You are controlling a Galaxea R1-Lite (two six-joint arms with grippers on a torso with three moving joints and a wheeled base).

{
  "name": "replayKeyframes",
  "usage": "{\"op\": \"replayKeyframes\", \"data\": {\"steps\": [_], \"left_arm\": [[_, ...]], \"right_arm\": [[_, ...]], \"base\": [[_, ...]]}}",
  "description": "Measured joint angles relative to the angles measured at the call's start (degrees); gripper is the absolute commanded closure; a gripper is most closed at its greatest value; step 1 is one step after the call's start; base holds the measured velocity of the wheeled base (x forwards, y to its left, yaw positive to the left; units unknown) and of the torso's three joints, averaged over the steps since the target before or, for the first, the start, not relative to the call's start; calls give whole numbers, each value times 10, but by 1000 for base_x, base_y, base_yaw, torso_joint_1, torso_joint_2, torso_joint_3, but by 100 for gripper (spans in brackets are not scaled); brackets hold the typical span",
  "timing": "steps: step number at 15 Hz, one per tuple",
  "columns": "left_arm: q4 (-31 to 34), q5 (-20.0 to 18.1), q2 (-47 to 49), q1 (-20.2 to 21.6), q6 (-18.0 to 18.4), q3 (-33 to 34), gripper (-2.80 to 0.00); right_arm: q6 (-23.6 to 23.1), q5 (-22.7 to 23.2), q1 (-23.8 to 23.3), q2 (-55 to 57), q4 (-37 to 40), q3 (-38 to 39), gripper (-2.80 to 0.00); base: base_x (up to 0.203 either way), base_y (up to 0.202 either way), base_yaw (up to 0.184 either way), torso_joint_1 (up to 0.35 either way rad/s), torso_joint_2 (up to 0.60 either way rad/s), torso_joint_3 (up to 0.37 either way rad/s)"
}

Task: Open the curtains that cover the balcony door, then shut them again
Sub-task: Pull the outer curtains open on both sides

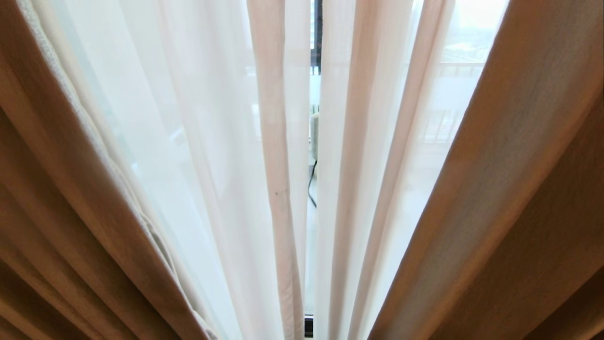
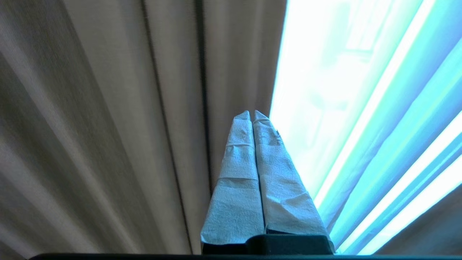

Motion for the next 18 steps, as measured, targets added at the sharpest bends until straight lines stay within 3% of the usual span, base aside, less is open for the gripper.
{"op": "replayKeyframes", "data": {"steps": [6, 7, 12, 18], "left_arm": [[0, 0, 0, 0, 0, 0, 0], [0, 0, 0, 0, 0, 0, 0], [0, 0, 0, 0, 0, 0, 0], [0, 0, 0, 1, 0, 0, 0]], "right_arm": [[0, 0, 12, -28, -1, 13, 0], [0, 0, 12, -32, -1, 16, -280], [-5, -4, 10, -62, -1, 49, -280], [-7, -5, -36, -129, -2, 106, -280]], "base": [[0, 0, 0, 0, 0, 0], [0, 0, 0, 0, 0, 0], [0, 0, 0, 0, 0, 0], [0, 0, 0, 0, 0, 0]]}}
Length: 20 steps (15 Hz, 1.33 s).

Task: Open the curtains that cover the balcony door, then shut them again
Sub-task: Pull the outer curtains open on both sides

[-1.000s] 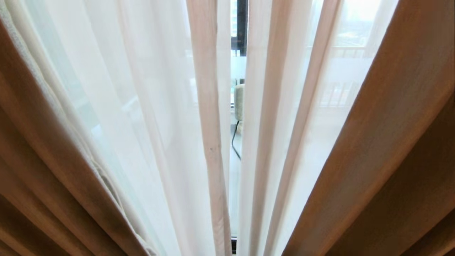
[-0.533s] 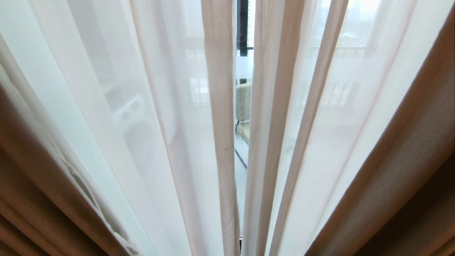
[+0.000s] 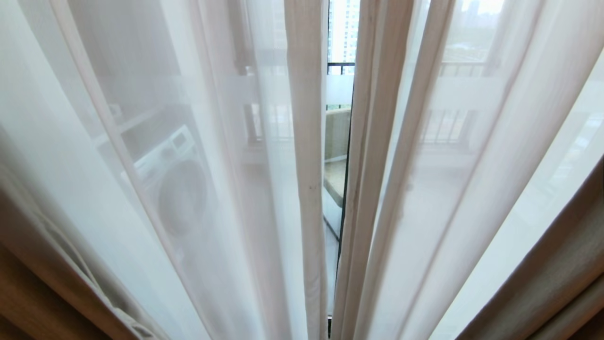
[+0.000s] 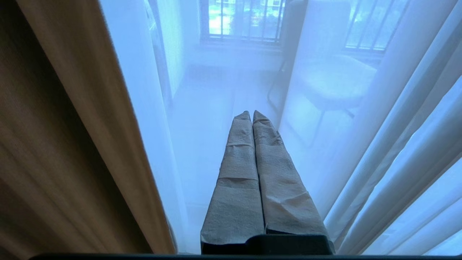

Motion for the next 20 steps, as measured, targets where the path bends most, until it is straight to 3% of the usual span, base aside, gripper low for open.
{"op": "replayKeyframes", "data": {"steps": [5, 12, 13, 20], "left_arm": [[0, 0, 0, 0, 0, 0, 0], [0, 0, 0, 0, 0, 0, 0], [0, 0, 0, 0, 0, 0, 0], [0, 0, 0, 0, 0, 0, 0]], "right_arm": [[-3, -2, -39, -79, 1, 77, -280], [-2, 0, -23, -201, -6, 195, -280], [-3, -1, -15, -216, -6, 207, 0], [-22, -46, 107, -297, 18, 244, 0]], "base": [[0, 0, 0, 0, 0, 0], [0, 0, 0, 0, 0, 0], [0, 0, 0, 0, 0, 0], [0, 0, 0, 0, 0, 0]]}}
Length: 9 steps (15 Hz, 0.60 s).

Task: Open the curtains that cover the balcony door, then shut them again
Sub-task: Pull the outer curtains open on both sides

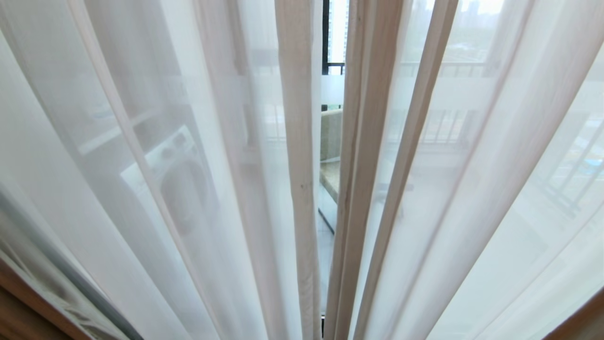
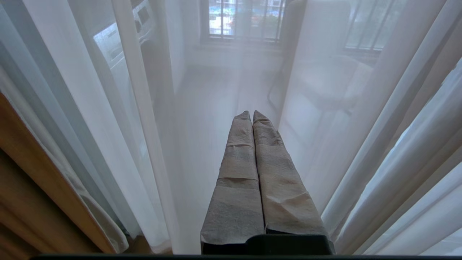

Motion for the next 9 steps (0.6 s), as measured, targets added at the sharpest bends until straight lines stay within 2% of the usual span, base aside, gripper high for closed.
{"op": "replayKeyframes", "data": {"steps": [5, 9], "left_arm": [[0, 0, 0, 0, 0, 0, 0], [0, 0, 0, 0, 0, 0, 0]], "right_arm": [[-43, -69, 115, -41, 40, 4, 0], [-95, -153, 258, -93, 112, 7, 0]], "base": [[0, 0, 0, 0, 0, 0], [0, 0, 0, 0, 0, 0]]}}
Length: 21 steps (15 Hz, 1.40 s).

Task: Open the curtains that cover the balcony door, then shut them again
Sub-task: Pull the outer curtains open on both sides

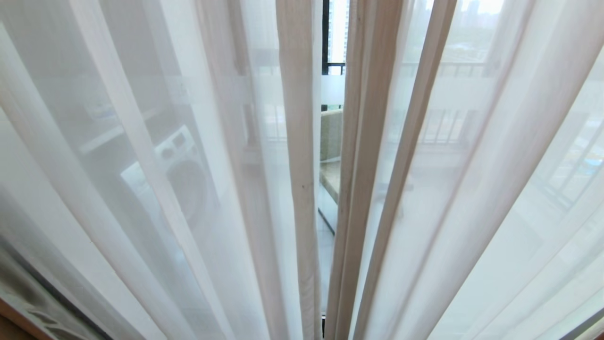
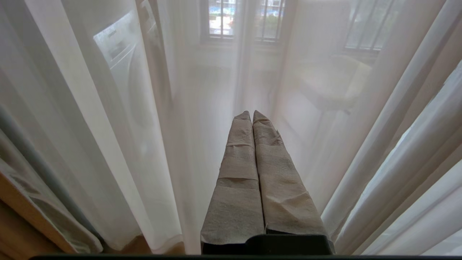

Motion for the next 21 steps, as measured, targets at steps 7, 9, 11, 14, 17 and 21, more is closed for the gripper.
{"op": "replayKeyframes", "data": {"steps": [7, 9, 11, 14, 17, 21], "left_arm": [[0, 0, 0, 0, 0, 0, 0], [0, 0, 0, 0, 0, 0, 0], [0, 0, 0, 0, 0, 0, 0], [0, 0, 0, 0, 0, 0, 0], [0, 0, 0, 0, 0, 0, 0], [0, 0, 0, 0, 0, 0, 0]], "right_arm": [[-32, -57, 115, -143, 221, 39, 0], [-32, -57, 117, -153, 180, 90, 0], [-34, -55, 118, -157, 148, 149, 0], [-53, -52, 133, -160, 151, 218, 0], [-59, -40, 163, -163, 207, 230, 0], [-74, -40, 217, -208, 285, 232, 0]], "base": [[0, 0, 0, 0, 0, 0], [0, 0, 0, 0, 0, 0], [0, 0, 0, 0, 0, 0], [0, 0, 0, 0, 0, 0], [0, 0, 0, 0, 0, 0], [0, 0, 0, 0, 0, 0]]}}
